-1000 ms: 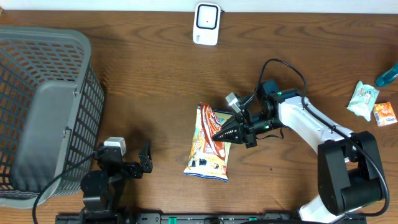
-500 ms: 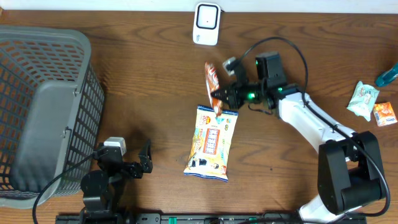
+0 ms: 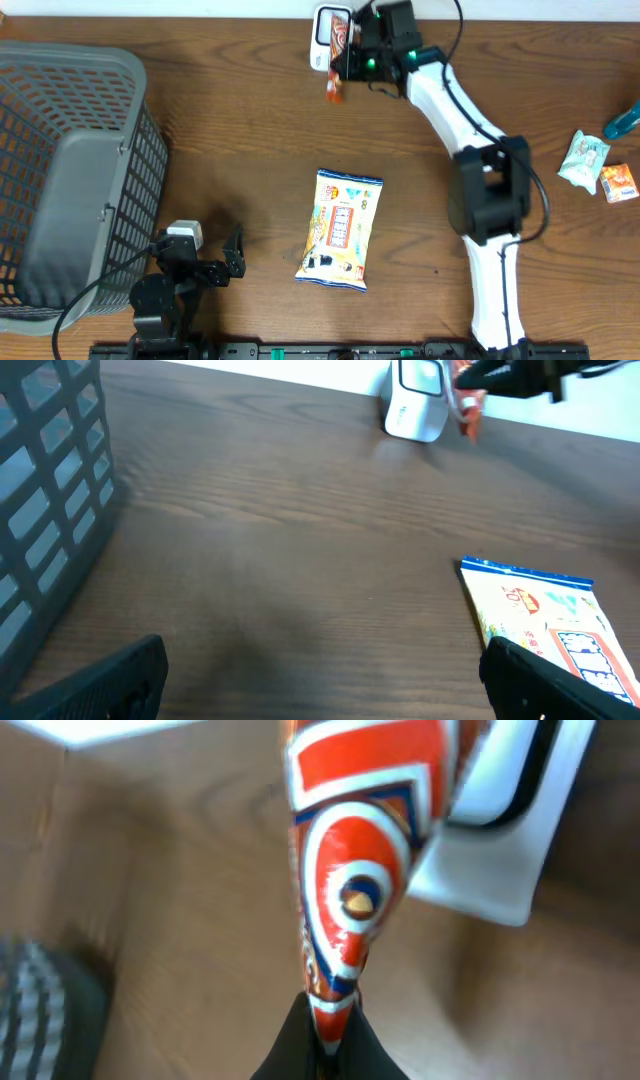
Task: Scan the item barcode
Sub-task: 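Carry the TOP bar to the right side and release it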
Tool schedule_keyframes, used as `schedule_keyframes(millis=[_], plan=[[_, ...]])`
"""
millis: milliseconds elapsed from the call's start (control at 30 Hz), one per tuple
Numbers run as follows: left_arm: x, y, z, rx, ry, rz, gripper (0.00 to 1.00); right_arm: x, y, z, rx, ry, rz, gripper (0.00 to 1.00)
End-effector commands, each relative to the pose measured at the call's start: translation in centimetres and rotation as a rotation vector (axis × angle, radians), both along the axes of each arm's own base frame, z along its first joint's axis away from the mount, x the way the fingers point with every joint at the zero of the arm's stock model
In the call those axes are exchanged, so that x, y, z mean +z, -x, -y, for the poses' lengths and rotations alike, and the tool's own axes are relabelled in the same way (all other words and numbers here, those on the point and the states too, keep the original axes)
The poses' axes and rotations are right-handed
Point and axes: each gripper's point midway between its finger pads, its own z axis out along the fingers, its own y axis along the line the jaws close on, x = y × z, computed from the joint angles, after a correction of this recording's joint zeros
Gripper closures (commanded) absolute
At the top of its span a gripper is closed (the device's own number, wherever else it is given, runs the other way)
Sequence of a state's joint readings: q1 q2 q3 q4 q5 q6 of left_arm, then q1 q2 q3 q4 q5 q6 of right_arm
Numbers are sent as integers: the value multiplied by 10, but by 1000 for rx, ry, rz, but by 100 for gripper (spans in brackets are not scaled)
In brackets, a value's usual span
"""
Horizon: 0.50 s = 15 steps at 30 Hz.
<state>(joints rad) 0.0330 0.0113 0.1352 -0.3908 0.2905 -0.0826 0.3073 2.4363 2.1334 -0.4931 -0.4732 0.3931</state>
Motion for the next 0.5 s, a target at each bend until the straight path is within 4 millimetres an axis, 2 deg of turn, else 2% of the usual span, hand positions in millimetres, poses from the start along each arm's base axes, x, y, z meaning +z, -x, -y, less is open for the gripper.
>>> schedule_keyframes(millis=[0, 100, 233, 367, 467], plan=[[-10, 2, 1, -3, 14, -30, 0, 3, -30, -8, -77, -17, 33, 99], [-10, 2, 1, -2, 14, -30, 0, -9, -38, -14, -102, -17, 20, 99], [-10, 2, 1, -2, 14, -30, 0, -24, -37, -12, -156, 73, 19, 99], [-10, 2, 1, -3, 14, -30, 0, -4, -33, -2, -164, 143, 41, 99], [-10, 2, 1, -3, 14, -30, 0, 22, -24, 24, -203, 217, 31, 99]])
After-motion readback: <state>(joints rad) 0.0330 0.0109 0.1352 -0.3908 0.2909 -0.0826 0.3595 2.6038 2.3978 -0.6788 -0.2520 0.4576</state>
